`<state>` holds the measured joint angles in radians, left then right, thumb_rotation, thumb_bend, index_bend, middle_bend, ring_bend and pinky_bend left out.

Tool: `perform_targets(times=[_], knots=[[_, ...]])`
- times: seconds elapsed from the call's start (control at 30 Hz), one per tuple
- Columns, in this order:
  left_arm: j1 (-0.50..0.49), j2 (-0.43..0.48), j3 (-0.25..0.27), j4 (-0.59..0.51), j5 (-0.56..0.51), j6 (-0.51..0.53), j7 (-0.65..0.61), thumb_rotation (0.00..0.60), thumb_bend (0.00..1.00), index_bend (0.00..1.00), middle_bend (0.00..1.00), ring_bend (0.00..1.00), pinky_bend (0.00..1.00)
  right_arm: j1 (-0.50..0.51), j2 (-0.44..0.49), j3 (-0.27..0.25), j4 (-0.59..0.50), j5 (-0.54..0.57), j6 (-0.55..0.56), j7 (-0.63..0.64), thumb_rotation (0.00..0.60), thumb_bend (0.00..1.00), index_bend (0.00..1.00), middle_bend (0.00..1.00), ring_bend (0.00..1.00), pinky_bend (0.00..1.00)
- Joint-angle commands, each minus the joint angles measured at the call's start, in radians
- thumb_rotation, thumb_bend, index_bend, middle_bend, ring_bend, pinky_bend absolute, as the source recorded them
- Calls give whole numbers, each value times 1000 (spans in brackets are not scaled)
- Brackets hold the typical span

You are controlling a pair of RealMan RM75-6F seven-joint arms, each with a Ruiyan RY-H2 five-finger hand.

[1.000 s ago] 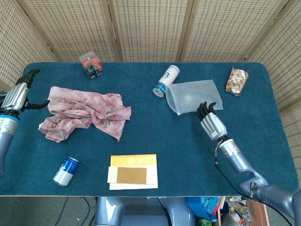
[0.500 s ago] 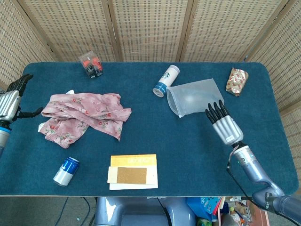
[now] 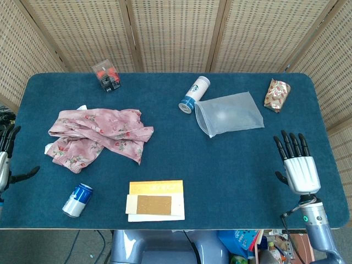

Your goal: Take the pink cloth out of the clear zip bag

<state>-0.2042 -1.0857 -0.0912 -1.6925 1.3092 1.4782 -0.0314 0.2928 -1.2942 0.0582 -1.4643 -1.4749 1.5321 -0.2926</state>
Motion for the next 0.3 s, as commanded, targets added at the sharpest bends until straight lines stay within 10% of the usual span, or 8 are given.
perform_targets(times=[0.03,0.3], knots=[[77,-22,62,-68,52,89,76,600,185,0,0,0,0,-46,19,-27,-45,-38,47,44,600,0,0,0,0,0],[146,-32,108,-98,146,166,104,600,183,0,0,0,0,-109,24,-75,-69,-112,95,82,600,0,0,0,0,0]])
